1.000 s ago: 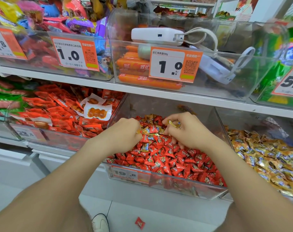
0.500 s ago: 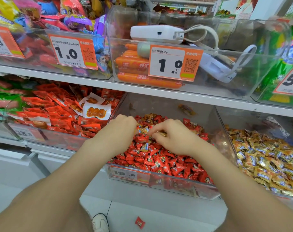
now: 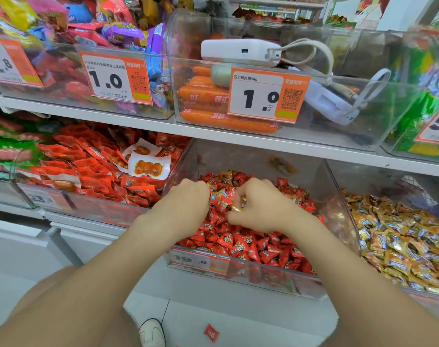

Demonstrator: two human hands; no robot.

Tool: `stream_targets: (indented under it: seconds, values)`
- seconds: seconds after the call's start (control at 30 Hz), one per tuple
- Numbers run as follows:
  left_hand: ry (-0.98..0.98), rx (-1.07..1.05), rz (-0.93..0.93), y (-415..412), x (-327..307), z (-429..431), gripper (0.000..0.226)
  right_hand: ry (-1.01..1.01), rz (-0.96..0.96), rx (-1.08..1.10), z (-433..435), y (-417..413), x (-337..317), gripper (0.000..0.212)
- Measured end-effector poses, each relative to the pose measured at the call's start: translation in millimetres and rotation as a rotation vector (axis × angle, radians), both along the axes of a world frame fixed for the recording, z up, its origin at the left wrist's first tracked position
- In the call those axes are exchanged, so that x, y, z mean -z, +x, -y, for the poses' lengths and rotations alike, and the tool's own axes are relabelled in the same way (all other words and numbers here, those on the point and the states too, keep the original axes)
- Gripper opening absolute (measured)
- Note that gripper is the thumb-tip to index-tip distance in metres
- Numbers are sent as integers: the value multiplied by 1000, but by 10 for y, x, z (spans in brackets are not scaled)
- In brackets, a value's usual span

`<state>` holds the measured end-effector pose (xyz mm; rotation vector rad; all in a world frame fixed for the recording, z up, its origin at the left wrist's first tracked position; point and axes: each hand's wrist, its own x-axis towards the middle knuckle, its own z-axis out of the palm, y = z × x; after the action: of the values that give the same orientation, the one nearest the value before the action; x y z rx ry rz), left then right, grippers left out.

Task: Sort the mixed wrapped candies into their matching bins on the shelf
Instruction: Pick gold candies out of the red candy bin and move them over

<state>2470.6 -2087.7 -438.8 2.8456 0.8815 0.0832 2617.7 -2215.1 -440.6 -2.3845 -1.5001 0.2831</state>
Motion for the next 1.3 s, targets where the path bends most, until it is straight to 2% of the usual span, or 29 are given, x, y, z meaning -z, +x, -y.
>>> stream_targets:
  seconds: [0.07,0.13,0.2,0.27,0.33,0.43,0.53,0.63,0.7,0.83,1.03,1.17,1.3]
  values:
    - [-76,-30,191,42,-11,-46,27,-10,-92,47,87,62,-101,29]
    - [-175,-33,295,86,-40,-71,42,-10,-200,82,175,116,-173,21]
    - [-228,-38,288,121,-68,-72,51,33,-325,121,246,173,-201,16]
    - [-209,-39,263,178,-60,-100,51,102,-431,156,287,223,-209,7]
    - [-181,-52,271,272,-43,-148,50,188,-453,199,314,276,-198,14]
    - [-82,-54,290,437,-39,-200,47,206,-345,270,335,360,-177,13]
    - [-34,-32,229,585,-5,-239,34,131,-166,294,308,453,-148,28]
    - [-60,-18,151,636,41,-259,11,78,27,240,214,572,-33,27]
    - [-63,-6,100,630,81,-273,9,59,84,151,137,586,15,28]
    - [-17,18,4,599,140,-271,12,19,97,-15,10,536,22,29]
    - [-67,-21,-22,594,165,-327,9,-207,93,21,-74,508,155,31]
    - [-120,-23,11,593,154,-336,16,-179,86,15,-59,495,88,20]
    - [-187,-24,9,551,168,-363,9,-110,0,37,61,536,17,20]
